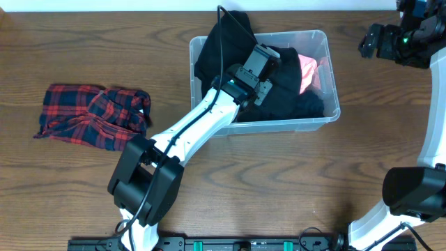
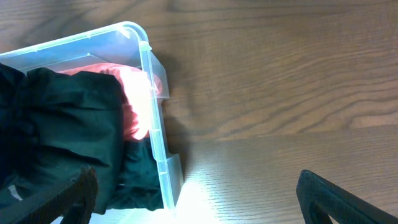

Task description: Pack container

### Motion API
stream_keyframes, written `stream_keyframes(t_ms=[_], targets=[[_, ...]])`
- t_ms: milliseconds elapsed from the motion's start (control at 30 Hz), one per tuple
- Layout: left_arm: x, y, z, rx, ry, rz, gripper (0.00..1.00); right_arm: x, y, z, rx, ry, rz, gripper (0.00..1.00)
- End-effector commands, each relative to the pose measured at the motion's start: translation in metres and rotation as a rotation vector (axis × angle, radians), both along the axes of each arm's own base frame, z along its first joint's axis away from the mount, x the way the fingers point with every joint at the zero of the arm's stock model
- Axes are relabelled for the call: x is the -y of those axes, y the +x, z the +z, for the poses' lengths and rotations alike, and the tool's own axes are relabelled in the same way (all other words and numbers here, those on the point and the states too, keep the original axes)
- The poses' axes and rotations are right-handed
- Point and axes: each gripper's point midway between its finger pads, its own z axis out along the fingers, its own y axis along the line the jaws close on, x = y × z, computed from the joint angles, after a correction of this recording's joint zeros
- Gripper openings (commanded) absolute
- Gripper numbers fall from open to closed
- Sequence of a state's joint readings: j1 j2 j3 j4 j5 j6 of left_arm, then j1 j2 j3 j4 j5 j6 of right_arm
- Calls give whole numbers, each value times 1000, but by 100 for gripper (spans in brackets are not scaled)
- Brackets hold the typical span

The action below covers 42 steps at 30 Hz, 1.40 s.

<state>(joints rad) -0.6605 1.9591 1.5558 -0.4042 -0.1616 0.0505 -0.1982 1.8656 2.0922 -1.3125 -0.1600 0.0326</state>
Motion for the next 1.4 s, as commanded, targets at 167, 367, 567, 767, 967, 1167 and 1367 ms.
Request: stream_keyframes(t_ms=[167,367,567,767,967,1167,1367], targets=[[-19,25,89,193,-92,182,6,0,0,0,-1,-12,16,99],[-20,31,106,216,-171,259,6,0,0,0,-1,-12,16,99],[-18,31,110,199,-265,338,6,0,0,0,-1,-12,16,99],[-8,28,113,193,-328,365,6,0,0,0,-1,-12,16,99],[3,23,117,178,-411,405,6,0,0,0,-1,-12,16,99],[-8,25,117,221,-349,432,7,0,0,0,-1,-12,16,99],[-43,23,108,265,-73,417,23,0,0,0,-1,-12,16,99]])
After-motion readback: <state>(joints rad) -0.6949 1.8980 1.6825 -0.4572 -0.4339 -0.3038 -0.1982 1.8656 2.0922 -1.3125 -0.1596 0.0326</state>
